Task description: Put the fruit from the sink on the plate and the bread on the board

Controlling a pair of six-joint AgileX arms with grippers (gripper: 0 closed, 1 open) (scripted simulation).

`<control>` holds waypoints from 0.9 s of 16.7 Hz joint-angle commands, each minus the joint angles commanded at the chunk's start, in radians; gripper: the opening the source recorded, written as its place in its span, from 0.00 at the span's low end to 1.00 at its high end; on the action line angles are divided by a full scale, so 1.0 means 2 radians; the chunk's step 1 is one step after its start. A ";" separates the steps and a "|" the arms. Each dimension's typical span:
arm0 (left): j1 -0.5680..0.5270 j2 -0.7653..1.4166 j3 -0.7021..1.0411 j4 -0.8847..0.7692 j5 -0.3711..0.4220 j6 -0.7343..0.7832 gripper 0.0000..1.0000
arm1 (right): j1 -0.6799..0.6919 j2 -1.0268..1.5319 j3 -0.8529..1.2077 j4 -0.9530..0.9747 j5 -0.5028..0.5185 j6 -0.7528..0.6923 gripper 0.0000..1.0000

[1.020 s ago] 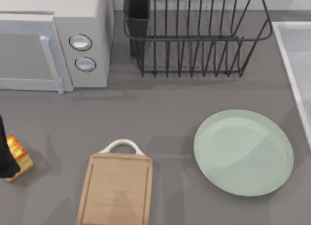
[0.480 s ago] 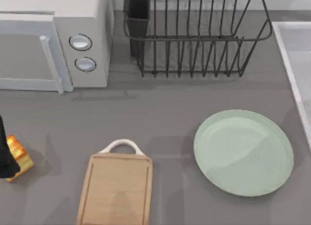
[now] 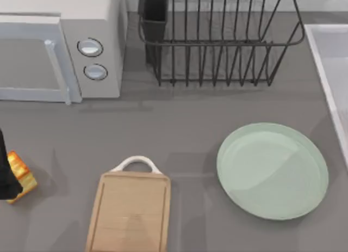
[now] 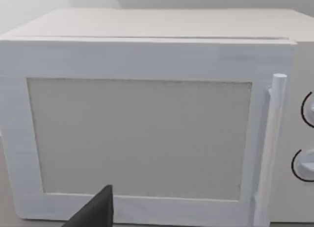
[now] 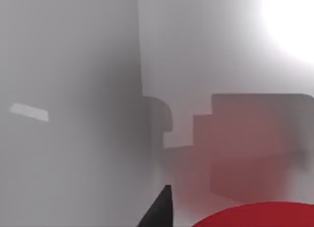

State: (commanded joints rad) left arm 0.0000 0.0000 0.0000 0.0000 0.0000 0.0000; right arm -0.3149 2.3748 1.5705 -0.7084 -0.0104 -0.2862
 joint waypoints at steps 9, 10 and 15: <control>0.000 0.000 0.000 0.000 0.000 0.000 1.00 | 0.000 -0.076 0.053 -0.132 -0.001 -0.001 0.00; 0.000 0.000 0.000 0.000 0.000 0.000 1.00 | 0.000 -0.076 0.053 -0.132 -0.001 -0.001 0.00; 0.000 0.000 0.000 0.000 0.000 0.000 1.00 | 0.024 -0.094 0.059 -0.137 0.000 0.024 0.00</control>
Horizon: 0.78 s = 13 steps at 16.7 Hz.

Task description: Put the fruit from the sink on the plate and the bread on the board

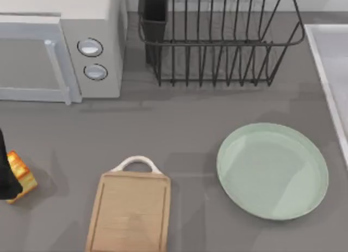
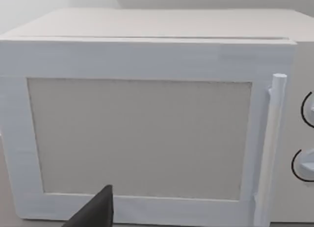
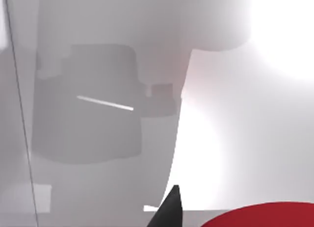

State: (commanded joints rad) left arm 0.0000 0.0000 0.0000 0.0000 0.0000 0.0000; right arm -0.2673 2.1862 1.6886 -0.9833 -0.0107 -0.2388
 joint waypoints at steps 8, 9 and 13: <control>0.000 0.000 0.000 0.000 0.000 0.000 1.00 | 0.168 -0.079 -0.027 -0.055 0.002 0.168 0.00; 0.000 0.000 0.000 0.000 0.000 0.000 1.00 | 0.194 -0.089 -0.033 -0.064 0.002 0.193 0.00; 0.000 0.000 0.000 0.000 0.000 0.000 1.00 | 0.288 -0.128 -0.057 -0.096 0.004 0.285 0.00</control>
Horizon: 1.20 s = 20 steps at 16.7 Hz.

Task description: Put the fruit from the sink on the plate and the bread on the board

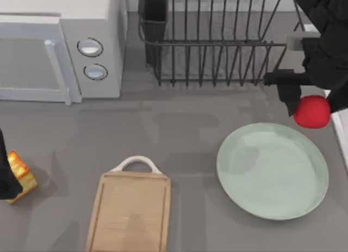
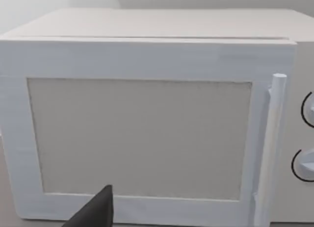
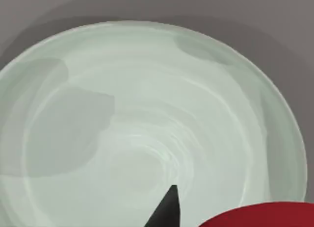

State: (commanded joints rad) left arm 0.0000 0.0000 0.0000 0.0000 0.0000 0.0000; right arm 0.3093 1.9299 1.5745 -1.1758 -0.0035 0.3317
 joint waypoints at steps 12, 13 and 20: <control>0.000 0.000 0.000 0.000 0.000 0.000 1.00 | 0.086 -0.035 -0.025 -0.030 0.002 0.082 0.08; 0.000 0.000 0.000 0.000 0.000 0.000 1.00 | 0.086 -0.035 -0.025 -0.030 0.002 0.082 0.15; 0.000 0.000 0.000 0.000 0.000 0.000 1.00 | 0.086 -0.035 -0.025 -0.030 0.002 0.082 0.68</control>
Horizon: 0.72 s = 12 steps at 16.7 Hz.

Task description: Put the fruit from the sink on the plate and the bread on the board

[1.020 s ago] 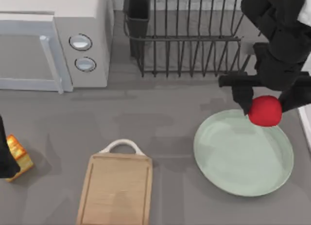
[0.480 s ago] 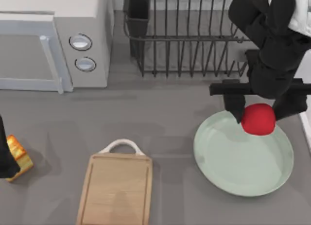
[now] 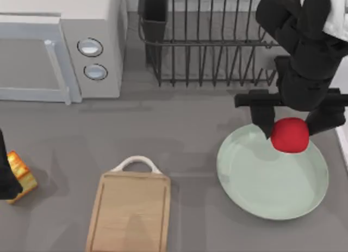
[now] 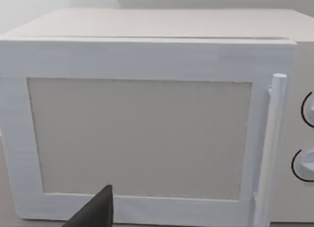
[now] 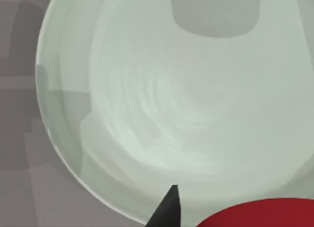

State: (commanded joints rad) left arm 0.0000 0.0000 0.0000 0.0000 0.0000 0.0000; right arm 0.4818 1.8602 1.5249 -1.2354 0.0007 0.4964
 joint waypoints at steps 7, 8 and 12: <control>0.000 0.000 0.000 0.000 0.000 0.000 1.00 | 0.000 0.000 0.000 0.000 0.000 0.000 1.00; 0.000 0.000 0.000 0.000 0.000 0.000 1.00 | 0.000 0.000 0.000 0.000 0.000 0.000 1.00; 0.000 0.000 0.000 0.000 0.000 0.000 1.00 | 0.000 0.000 0.000 0.000 0.000 0.000 1.00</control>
State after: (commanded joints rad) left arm 0.0000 0.0000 0.0000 0.0000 0.0000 0.0000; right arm 0.4818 1.8602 1.5249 -1.2354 0.0007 0.4964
